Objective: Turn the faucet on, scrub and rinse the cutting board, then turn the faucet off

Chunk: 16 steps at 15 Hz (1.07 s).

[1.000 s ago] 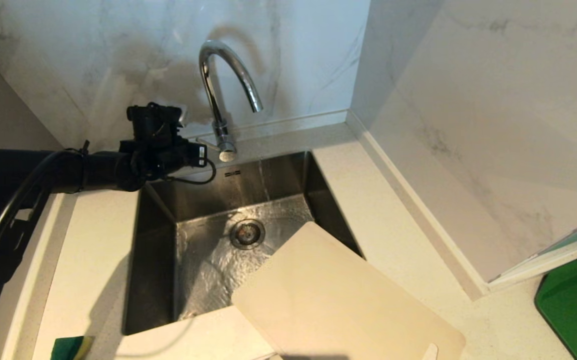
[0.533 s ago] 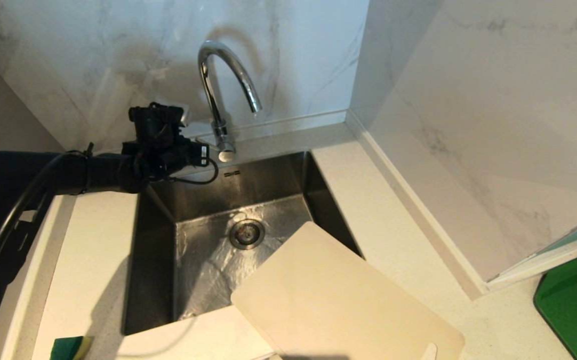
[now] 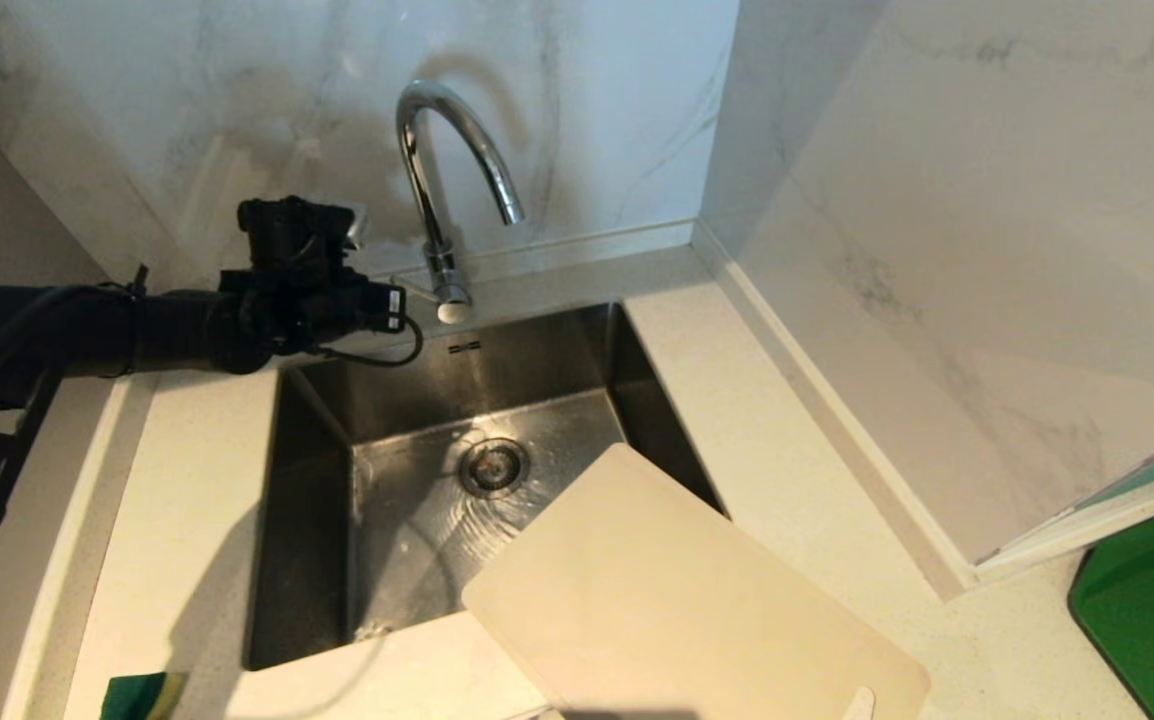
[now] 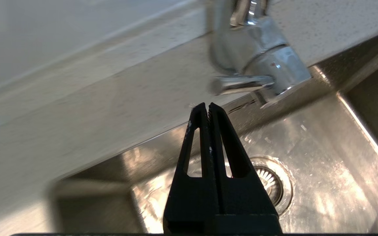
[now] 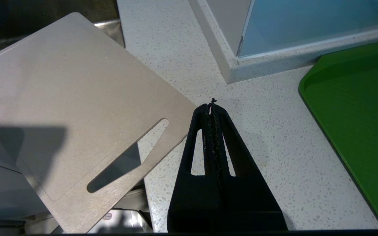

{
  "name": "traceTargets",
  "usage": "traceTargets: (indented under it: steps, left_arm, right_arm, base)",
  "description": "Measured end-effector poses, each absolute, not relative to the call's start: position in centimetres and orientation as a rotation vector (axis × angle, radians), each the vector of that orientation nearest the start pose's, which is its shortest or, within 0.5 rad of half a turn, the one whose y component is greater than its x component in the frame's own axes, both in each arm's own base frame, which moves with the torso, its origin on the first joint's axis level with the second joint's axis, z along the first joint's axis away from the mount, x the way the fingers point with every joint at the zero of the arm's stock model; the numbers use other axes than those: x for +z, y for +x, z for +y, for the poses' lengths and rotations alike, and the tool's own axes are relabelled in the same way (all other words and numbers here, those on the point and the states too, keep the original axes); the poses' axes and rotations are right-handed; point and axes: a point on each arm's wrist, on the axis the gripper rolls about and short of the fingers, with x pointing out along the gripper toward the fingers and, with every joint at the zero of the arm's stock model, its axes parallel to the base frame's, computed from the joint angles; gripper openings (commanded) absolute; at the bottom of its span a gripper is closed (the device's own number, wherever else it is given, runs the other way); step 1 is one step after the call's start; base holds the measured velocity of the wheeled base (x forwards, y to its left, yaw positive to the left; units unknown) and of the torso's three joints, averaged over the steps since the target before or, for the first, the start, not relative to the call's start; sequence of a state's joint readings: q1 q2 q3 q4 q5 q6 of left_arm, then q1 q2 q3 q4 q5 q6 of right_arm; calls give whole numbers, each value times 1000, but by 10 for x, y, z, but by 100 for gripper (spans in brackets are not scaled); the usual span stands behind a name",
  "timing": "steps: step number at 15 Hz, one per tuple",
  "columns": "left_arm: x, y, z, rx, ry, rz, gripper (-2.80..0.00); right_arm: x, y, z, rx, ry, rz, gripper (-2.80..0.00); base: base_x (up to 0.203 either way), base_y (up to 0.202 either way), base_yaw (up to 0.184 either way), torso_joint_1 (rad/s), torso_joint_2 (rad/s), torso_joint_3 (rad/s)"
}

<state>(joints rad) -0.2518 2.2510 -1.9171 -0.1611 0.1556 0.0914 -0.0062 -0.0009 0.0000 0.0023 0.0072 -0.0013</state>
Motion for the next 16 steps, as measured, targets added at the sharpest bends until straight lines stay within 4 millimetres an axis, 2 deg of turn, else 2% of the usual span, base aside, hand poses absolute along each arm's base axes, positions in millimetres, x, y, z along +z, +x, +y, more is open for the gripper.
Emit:
traceTargets:
  steps: [4, 6, 8, 11, 16]
  left_arm:
    - [267, 425, -105, -104, 166, 189, -280]
    - [290, 394, -97, -109, 190, 195, -280]
    - [302, 356, -90, -118, 210, 227, -280]
    - [303, 297, -75, -119, 229, 281, -280]
    - [272, 207, -30, -52, 202, 343, -280]
  right_arm:
    - [75, -23, 0, 1, -1, 1, -280]
    - [75, -23, 0, 1, -1, 1, -280]
    - [75, -23, 0, 1, -1, 1, -280]
    - [75, -23, 0, 0, -1, 2, -280]
    - [75, -23, 0, 1, -2, 2, -280]
  base:
    - [0, 0, 0, 0, 0, 0]
    - [0, 0, 0, 0, 0, 0]
    - [0, 0, 0, 0, 0, 0]
    - [0, 0, 0, 0, 0, 0]
    - [0, 0, 0, 0, 0, 0]
